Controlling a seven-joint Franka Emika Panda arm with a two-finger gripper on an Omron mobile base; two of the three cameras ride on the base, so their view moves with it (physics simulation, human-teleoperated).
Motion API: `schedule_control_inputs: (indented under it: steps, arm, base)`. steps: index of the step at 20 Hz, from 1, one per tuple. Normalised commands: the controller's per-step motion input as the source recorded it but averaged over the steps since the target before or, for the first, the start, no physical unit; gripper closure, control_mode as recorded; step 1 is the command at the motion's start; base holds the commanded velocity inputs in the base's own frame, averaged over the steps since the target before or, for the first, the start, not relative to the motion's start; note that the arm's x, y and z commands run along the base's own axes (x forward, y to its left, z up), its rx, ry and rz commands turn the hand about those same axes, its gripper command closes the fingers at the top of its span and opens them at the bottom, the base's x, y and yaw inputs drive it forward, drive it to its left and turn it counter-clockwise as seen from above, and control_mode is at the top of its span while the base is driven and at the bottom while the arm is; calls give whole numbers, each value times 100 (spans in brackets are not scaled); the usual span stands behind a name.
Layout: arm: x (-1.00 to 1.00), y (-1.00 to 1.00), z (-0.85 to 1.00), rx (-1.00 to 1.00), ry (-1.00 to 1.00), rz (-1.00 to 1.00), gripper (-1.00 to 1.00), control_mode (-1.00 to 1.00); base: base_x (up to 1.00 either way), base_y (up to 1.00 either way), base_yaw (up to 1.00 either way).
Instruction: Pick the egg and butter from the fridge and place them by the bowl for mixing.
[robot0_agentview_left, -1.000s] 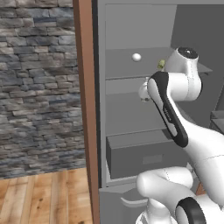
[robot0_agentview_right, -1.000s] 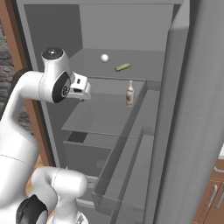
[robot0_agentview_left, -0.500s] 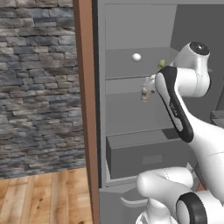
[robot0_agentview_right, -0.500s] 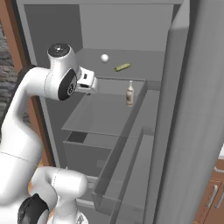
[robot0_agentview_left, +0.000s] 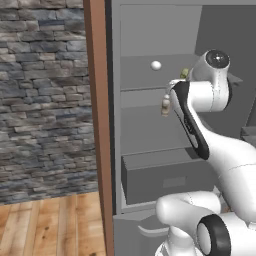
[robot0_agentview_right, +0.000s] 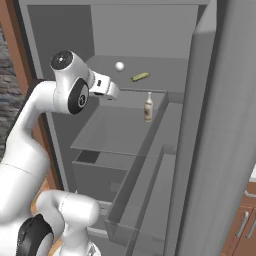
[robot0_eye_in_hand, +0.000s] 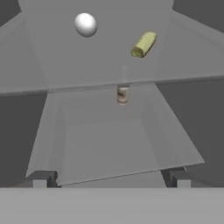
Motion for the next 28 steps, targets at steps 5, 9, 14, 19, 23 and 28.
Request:
schedule_control_inputs:
  steps: [5,9,14,19,23,28]
  arm:
    - [40,-22,32,0,4,-18,-100,-100]
    - [36,-27,9,-3,-3,-4,-100,-100]
    - [48,-25,2,-8,-6,-4,-100,-100]
    - [59,-16,8,0,1,-2,-100,-100]
    - [52,-15,12,2,3,0,-100,-100]
    - [49,-17,-3,0,3,0,-100,-100]
  base:
    - [0,0,0]
    - [0,0,0]
    - [0,0,0]
    - [0,0,0]
    - [0,0,0]
    - [0,0,0]
